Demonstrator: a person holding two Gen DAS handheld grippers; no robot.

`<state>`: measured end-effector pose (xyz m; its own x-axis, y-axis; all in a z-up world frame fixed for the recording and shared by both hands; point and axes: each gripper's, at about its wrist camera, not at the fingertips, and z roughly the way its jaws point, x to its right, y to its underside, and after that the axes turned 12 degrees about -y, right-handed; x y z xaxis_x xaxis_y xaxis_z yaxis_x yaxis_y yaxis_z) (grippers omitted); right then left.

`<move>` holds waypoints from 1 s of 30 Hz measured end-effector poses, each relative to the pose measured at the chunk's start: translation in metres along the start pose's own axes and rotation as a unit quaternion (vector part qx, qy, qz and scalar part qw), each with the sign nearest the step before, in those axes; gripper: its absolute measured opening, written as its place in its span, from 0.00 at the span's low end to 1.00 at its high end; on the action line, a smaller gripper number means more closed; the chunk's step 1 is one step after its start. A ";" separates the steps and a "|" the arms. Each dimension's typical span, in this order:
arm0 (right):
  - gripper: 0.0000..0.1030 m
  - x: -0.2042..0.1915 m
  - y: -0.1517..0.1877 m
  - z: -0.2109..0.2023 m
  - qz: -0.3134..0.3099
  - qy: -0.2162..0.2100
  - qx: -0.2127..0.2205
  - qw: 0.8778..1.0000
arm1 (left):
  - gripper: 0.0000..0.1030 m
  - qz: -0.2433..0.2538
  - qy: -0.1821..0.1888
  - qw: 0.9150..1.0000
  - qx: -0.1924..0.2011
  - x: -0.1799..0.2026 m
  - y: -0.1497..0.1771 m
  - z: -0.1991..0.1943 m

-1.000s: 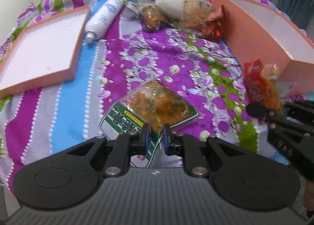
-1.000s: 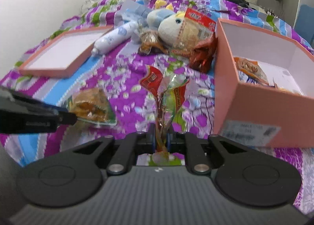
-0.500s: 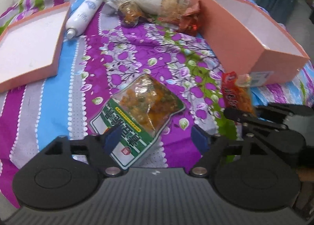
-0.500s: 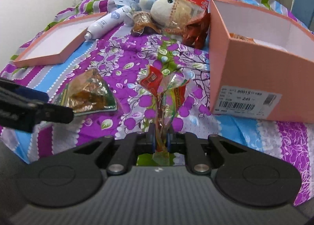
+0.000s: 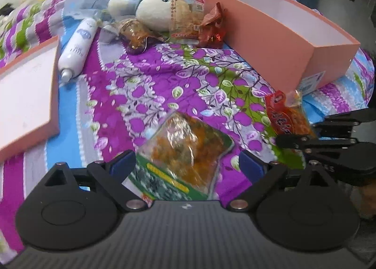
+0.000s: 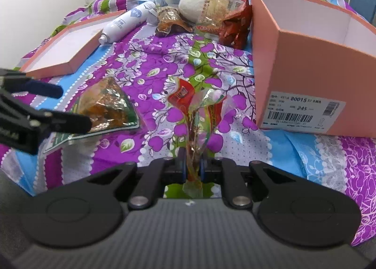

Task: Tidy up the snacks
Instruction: 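Carry the green packet with left gripper while right gripper carries red-labelled bag to box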

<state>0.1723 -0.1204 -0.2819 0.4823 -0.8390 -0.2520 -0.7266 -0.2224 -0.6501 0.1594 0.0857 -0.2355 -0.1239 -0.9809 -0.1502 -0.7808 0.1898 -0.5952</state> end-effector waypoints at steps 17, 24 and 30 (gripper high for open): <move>0.13 -0.005 0.000 -0.010 -0.023 -0.005 -0.007 1.000 | 0.82 0.056 -0.012 0.998 -0.008 0.024 0.001 0.040; 0.13 -0.002 -0.008 -0.025 -0.020 0.006 0.010 1.000 | 0.70 0.018 -0.015 0.999 -0.031 0.025 -0.004 0.030; 0.13 -0.008 -0.011 -0.065 -0.022 0.011 0.033 0.999 | 0.69 -0.022 0.000 0.999 -0.041 0.034 -0.010 0.007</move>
<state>0.1444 -0.1433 -0.2260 0.5014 -0.8399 -0.2076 -0.6715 -0.2265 -0.7055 0.1677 0.0505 -0.2405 -0.0888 -0.9880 -0.1262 -0.8332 0.1431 -0.5341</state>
